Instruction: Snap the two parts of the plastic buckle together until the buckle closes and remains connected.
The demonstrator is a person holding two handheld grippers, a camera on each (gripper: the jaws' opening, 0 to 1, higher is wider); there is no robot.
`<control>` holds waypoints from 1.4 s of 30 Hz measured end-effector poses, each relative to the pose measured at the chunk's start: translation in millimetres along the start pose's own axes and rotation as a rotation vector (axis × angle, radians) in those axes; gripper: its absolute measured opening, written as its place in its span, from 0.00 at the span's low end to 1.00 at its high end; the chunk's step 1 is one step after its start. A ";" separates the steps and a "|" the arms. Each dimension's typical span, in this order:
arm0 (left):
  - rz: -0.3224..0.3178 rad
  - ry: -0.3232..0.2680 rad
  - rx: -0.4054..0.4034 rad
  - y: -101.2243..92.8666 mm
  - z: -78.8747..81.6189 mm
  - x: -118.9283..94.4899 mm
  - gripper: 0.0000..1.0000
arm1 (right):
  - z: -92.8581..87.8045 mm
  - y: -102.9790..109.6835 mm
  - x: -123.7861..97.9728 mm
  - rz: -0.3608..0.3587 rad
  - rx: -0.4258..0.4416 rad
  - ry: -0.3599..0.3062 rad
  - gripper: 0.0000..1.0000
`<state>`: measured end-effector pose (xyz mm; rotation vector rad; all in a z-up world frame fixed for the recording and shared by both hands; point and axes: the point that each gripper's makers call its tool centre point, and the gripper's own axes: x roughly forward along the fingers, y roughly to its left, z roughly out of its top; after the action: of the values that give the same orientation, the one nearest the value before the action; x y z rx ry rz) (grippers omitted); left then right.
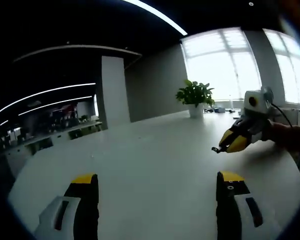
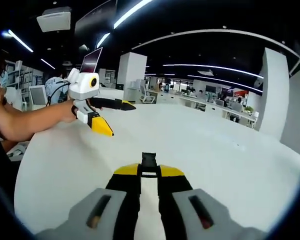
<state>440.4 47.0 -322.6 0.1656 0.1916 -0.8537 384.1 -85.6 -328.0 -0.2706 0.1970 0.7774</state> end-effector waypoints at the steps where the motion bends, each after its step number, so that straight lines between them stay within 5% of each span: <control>1: -0.002 0.002 0.000 1.6 -0.6 -1.4 1.00 | 0.0 -0.7 -0.3 -0.004 0.000 0.000 0.11; 42: -0.004 0.068 0.006 -5.8 -15.6 4.9 1.00 | -4.3 -42.0 20.7 -0.164 0.054 0.021 0.11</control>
<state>437.6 43.1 -339.2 0.2000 0.2534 -0.8530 428.1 -101.8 -330.7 -0.2406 0.2127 0.6061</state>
